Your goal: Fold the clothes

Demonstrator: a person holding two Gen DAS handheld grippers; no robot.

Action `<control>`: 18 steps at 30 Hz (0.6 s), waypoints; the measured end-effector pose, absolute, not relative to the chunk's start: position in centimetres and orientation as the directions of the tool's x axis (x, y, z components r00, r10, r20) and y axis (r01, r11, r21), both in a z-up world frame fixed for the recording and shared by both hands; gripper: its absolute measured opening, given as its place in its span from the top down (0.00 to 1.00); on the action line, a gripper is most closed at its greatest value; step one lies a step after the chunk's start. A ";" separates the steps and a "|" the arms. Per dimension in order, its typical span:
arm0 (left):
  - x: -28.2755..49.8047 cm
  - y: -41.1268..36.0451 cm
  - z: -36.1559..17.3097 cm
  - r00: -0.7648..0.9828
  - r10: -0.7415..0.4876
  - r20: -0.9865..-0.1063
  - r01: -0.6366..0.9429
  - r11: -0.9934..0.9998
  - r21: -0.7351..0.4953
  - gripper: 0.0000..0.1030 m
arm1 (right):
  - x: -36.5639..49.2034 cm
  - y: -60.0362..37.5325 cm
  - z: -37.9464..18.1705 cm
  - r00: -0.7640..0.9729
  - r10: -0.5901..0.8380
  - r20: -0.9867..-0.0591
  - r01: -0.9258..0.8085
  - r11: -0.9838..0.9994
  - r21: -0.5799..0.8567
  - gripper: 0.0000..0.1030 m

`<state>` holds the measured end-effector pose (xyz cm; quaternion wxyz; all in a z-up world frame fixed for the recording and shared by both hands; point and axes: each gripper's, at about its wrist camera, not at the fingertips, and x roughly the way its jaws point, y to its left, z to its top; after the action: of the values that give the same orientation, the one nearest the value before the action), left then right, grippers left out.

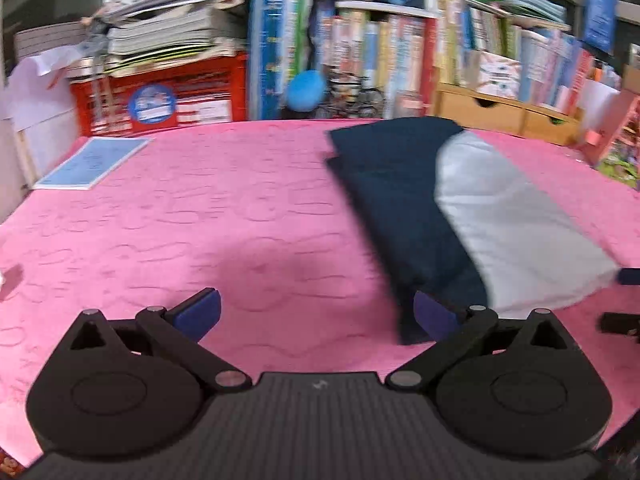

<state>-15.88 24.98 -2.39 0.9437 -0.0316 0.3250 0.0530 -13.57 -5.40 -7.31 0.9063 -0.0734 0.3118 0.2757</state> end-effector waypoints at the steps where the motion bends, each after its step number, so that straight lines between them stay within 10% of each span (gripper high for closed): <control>1: -15.7 24.3 -2.6 0.776 0.070 -0.626 -0.109 0.994 -0.023 0.00 | -13.7 -5.3 -7.3 0.655 0.451 -0.607 -0.547 0.837 0.031 0.00; 18: -15.0 19.7 -5.2 0.723 0.129 -0.679 -0.171 0.985 0.005 0.00 | -14.0 -4.6 -7.7 0.660 0.440 -0.609 -0.545 0.838 0.015 0.00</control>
<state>-15.00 19.70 -5.16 0.9277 -0.0288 0.3634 0.0807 -13.98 -4.62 -7.71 0.9071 -0.0847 0.3102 0.2715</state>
